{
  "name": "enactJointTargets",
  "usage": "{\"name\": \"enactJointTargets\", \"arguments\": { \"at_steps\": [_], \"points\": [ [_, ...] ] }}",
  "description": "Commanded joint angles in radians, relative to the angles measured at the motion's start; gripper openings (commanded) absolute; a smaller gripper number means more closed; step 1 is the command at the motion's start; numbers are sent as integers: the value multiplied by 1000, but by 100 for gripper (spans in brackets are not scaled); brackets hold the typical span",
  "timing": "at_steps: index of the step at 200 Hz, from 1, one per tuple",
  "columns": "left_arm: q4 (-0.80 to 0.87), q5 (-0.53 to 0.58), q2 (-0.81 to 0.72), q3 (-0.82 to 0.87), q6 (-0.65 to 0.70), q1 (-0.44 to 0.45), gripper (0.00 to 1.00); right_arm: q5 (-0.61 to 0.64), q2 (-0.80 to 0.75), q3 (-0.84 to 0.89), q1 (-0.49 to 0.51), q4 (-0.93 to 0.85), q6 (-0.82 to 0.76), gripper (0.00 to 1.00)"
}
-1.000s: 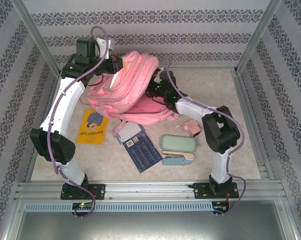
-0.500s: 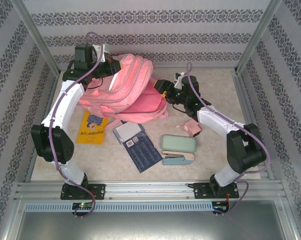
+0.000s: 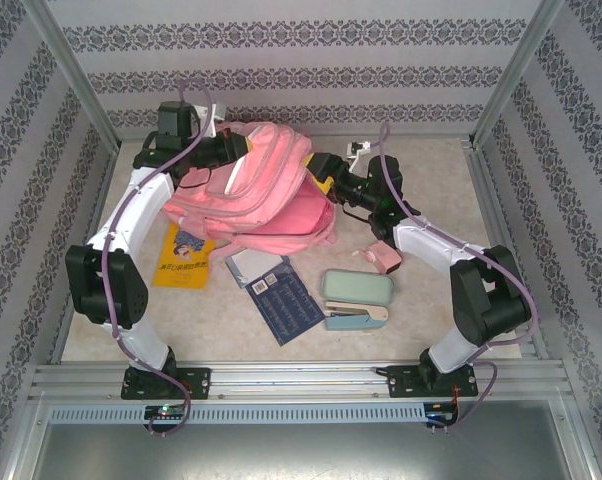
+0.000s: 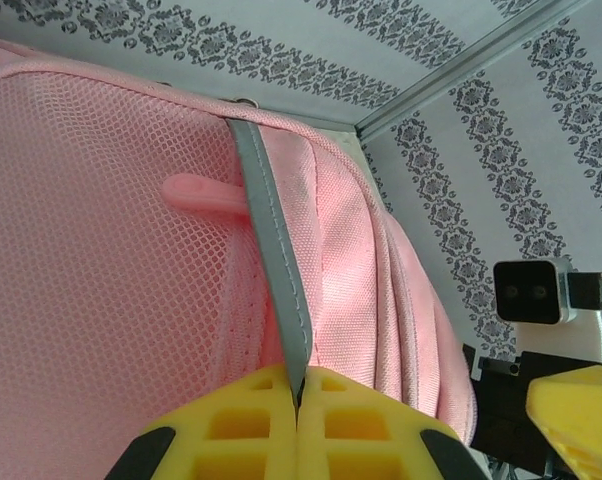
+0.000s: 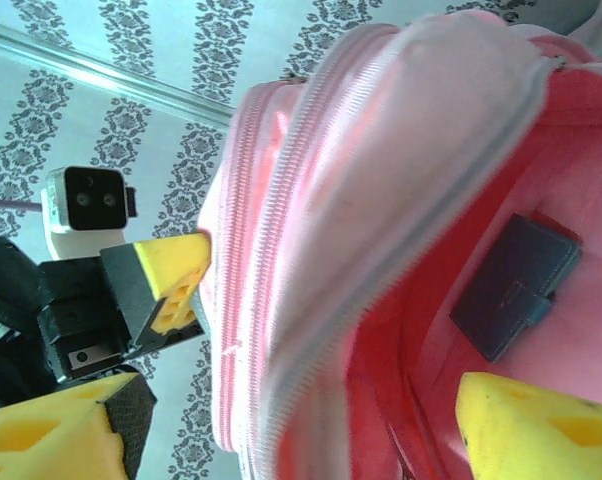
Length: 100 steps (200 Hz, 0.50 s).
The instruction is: Pack the student bag
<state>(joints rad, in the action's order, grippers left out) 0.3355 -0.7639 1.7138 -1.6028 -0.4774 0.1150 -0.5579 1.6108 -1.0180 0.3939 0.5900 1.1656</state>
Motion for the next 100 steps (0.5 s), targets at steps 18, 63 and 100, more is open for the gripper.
{"name": "enactJointTargets", "arguments": {
  "at_steps": [18, 63, 100],
  "points": [
    [-59, -46, -66, 1, -9, 34, 0, -54, 69, -59, 31, 74, 21, 80],
    [104, 87, -72, -10, 70, 64, 6, -44, 88, -120, 57, 54, 56, 39],
    [301, 275, -115, -60, 172, 116, 45, -33, 77, -132, 66, 53, 91, 16]
  ]
}}
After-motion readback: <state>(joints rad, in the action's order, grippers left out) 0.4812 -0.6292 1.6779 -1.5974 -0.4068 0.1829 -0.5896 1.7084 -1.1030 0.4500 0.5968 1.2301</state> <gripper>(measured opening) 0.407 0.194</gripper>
